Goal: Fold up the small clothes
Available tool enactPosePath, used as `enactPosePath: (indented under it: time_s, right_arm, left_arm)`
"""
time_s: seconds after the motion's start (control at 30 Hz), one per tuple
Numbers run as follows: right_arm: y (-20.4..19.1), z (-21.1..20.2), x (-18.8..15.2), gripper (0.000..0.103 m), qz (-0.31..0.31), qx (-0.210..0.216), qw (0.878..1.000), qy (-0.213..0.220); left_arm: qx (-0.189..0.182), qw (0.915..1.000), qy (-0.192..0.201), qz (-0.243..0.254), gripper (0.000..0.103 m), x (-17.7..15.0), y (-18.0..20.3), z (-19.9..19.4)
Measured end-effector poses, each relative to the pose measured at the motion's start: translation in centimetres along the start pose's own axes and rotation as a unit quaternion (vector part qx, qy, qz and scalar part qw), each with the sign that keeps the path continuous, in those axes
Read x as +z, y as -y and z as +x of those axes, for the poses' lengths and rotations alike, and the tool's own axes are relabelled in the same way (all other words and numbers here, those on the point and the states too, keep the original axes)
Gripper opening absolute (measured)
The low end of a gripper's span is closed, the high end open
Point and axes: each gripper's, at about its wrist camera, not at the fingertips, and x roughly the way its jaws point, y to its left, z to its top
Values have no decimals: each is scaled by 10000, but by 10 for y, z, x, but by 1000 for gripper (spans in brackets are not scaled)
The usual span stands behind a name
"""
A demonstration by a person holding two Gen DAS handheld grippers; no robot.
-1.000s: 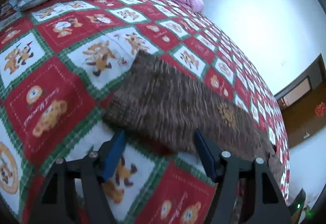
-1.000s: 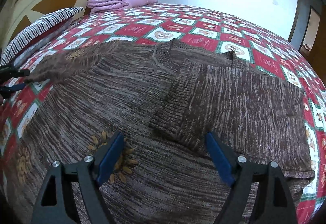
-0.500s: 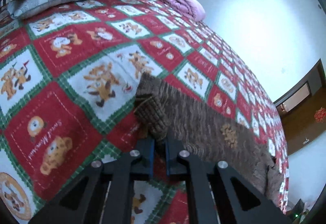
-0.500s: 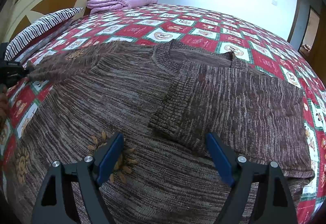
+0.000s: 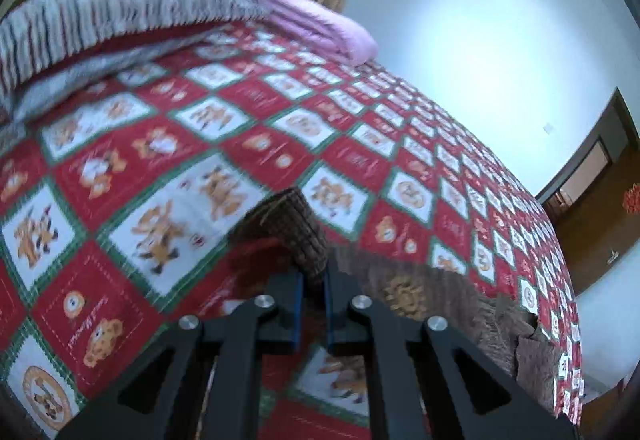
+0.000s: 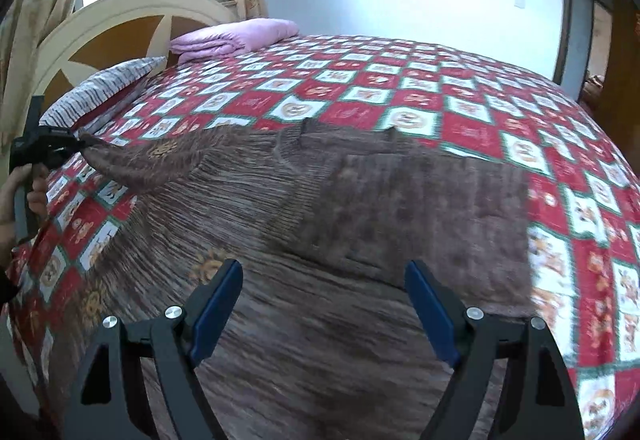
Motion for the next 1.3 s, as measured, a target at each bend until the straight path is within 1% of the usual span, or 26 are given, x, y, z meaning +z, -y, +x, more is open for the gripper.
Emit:
enactPosePath:
  time_s: [0.17,0.3,0.4,0.47,0.53,0.63,0.7,0.73,0.77,0.8,0.83,0.87,0.9,0.93,0.97,1.0,1.03,1.07,1.1,1.13,1.17,1.2,1.23,1.27,1.3]
  right_arm:
    - [28,-18,-21,84,263,-185,9993,199]
    - [47,-24,-35,84,615,-335,9968,383]
    - [61,-23,-42,84,962,-385,9935,481]
    - [68,-20,-45,84,1085,-407,9921,480]
    - [73,-15,-48,84,1233,-414,9907,413]
    - [81,-10,-53,84,1434,-358,9886,305]
    - [84,-7,-55,84,1547,-353,9870,275]
    - [85,-6,-56,84,1576,-347,9866,250]
    - [86,-3,-57,84,1608,-324,9862,207]
    - [87,-1,-57,84,1642,-295,9858,165]
    - [88,0,-58,84,1685,-275,9852,152]
    - [89,0,-58,84,1716,-255,9847,154]
    - [91,0,-59,84,1759,-195,9841,147]
    - [93,1,-60,84,1785,-161,9837,135]
    - [94,2,-60,84,1823,-122,9831,120]
    - [95,3,-60,84,1839,-96,9828,103]
    - [95,4,-59,84,1842,-90,9828,87]
    - [95,5,-59,84,1833,-90,9830,72]
    - [94,5,-59,84,1821,-94,9832,67]
    - [94,5,-59,84,1810,-97,9834,66]
    - [93,5,-59,84,1806,-98,9835,68]
    - [94,5,-59,84,1809,-93,9834,70]
    - [94,5,-59,84,1811,-90,9834,76]
    - [93,5,-59,84,1808,-90,9834,88]
    - [93,4,-58,84,1792,-97,9837,105]
  left_arm:
    - [-89,9994,216,249,8,10,37,-10]
    - [-226,9981,318,482,8,9,81,-15]
    - [-369,9951,428,816,8,0,123,-21]
    - [-488,9916,495,1089,8,-11,153,-26]
    - [-641,9865,532,1413,8,-28,185,-31]
    - [-870,9727,529,2084,8,-76,239,-33]
    - [-848,9620,488,2550,10,-111,268,-29]
    - [-790,9555,397,2814,12,-136,284,-23]
    - [-821,9479,229,3071,13,-162,298,-17]
    - [-863,9402,101,3294,20,-183,308,-13]
    - [-850,9298,1,3581,31,-205,318,-8]
    - [-757,9199,-60,3848,34,-225,324,-5]
    - [-770,9123,-69,4022,34,-238,326,-7]
    - [-911,9049,-41,4158,34,-246,324,-13]
    - [-972,8997,7,4257,34,-249,324,-19]
    - [-973,8944,108,4365,39,-249,320,-27]
    - [-947,8920,250,4412,51,-243,313,-35]
    - [-942,8920,368,4405,58,-239,309,-41]
    - [-884,8932,521,4377,69,-228,298,-45]
    - [-720,8942,656,4368,75,-220,291,-46]
    - [-380,8951,858,4359,77,-205,276,-42]
    - [-93,8942,964,4370,77,-194,266,-35]
    - [224,8927,1025,4382,77,-185,256,-27]
    - [703,8900,1066,4377,77,-172,240,-13]
    - [1041,8895,1031,4329,77,-161,226,-2]
